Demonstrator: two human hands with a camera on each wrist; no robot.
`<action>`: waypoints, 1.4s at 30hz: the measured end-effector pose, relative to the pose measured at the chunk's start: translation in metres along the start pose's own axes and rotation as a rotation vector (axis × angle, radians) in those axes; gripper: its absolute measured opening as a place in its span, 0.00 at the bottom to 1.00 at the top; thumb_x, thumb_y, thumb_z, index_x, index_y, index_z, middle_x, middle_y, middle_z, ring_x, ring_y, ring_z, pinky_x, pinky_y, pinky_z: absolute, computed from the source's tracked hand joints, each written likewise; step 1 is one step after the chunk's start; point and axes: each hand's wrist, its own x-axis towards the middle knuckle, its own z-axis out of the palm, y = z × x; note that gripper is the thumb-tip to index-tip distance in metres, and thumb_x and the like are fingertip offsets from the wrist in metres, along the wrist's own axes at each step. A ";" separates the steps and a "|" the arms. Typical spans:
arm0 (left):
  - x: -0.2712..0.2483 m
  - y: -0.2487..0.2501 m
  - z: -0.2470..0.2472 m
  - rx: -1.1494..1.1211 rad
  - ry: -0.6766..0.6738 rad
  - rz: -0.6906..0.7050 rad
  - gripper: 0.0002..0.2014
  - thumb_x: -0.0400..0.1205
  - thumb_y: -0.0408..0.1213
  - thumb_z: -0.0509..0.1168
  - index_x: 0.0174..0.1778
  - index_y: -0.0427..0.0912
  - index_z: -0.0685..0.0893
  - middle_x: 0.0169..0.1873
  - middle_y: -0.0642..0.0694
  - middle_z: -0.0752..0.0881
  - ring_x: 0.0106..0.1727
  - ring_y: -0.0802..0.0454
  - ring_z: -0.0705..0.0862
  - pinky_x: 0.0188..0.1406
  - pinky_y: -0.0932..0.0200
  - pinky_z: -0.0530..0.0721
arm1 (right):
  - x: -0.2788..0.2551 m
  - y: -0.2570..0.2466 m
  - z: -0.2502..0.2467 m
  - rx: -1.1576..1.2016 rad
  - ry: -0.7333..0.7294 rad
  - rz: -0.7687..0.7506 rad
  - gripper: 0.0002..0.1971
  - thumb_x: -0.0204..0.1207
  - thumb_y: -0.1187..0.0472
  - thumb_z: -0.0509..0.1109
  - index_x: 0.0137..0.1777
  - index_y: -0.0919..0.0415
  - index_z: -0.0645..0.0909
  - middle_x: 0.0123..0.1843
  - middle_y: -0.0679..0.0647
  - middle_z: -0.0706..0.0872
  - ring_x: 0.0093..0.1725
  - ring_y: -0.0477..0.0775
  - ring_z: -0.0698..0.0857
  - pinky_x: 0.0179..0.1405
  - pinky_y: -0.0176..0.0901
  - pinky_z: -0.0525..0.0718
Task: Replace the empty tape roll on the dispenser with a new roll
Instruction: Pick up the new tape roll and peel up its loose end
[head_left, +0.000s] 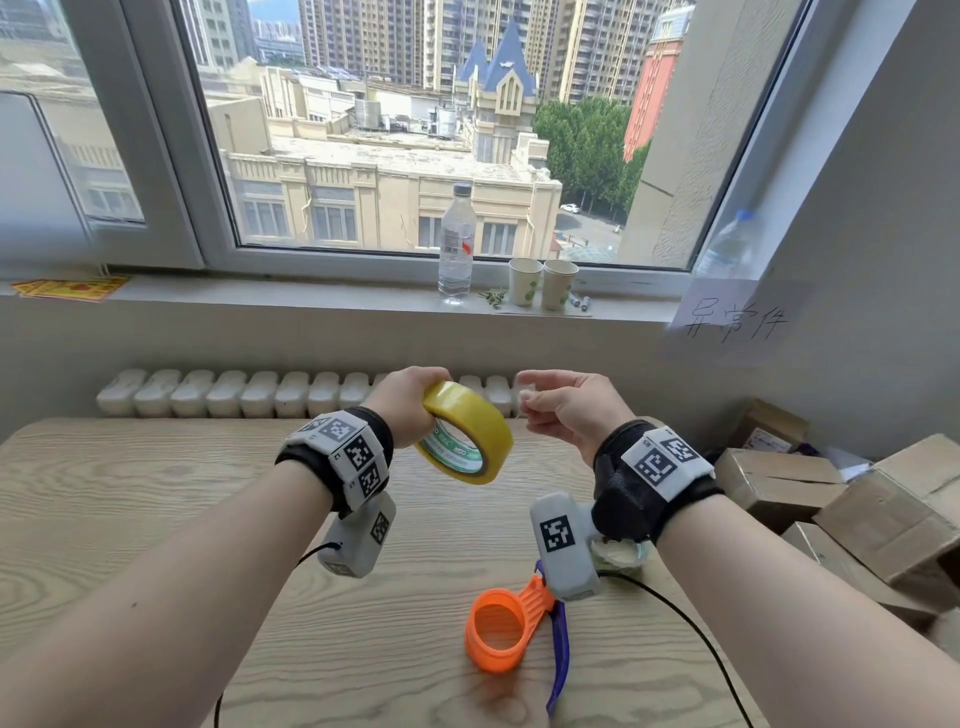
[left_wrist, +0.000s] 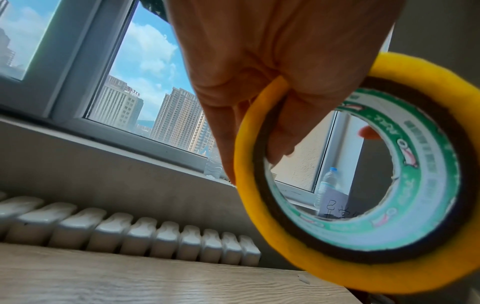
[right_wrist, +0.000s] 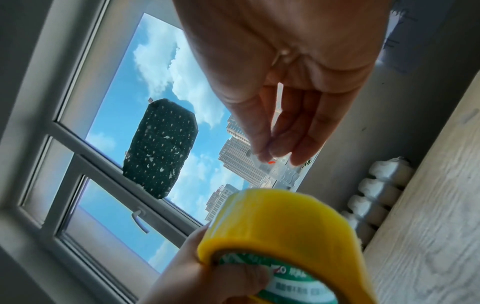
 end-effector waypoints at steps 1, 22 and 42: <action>0.000 0.000 0.001 -0.007 0.006 0.003 0.16 0.71 0.20 0.57 0.47 0.42 0.81 0.39 0.45 0.82 0.43 0.46 0.80 0.41 0.57 0.76 | -0.001 0.000 0.002 -0.001 -0.012 -0.002 0.11 0.72 0.76 0.71 0.55 0.70 0.84 0.33 0.58 0.85 0.28 0.49 0.82 0.38 0.38 0.87; 0.008 -0.008 0.002 -0.121 0.036 -0.003 0.20 0.68 0.18 0.65 0.29 0.52 0.71 0.28 0.52 0.76 0.37 0.48 0.77 0.32 0.62 0.76 | 0.004 0.002 0.004 -0.094 -0.083 0.042 0.02 0.69 0.65 0.77 0.39 0.60 0.87 0.45 0.54 0.87 0.50 0.52 0.81 0.43 0.42 0.81; 0.003 -0.001 0.003 -0.145 -0.002 -0.068 0.16 0.66 0.19 0.68 0.44 0.42 0.81 0.38 0.43 0.82 0.43 0.46 0.79 0.45 0.54 0.80 | 0.002 -0.003 0.004 -0.223 -0.403 -0.019 0.22 0.68 0.77 0.73 0.63 0.67 0.83 0.52 0.61 0.87 0.54 0.57 0.85 0.65 0.50 0.80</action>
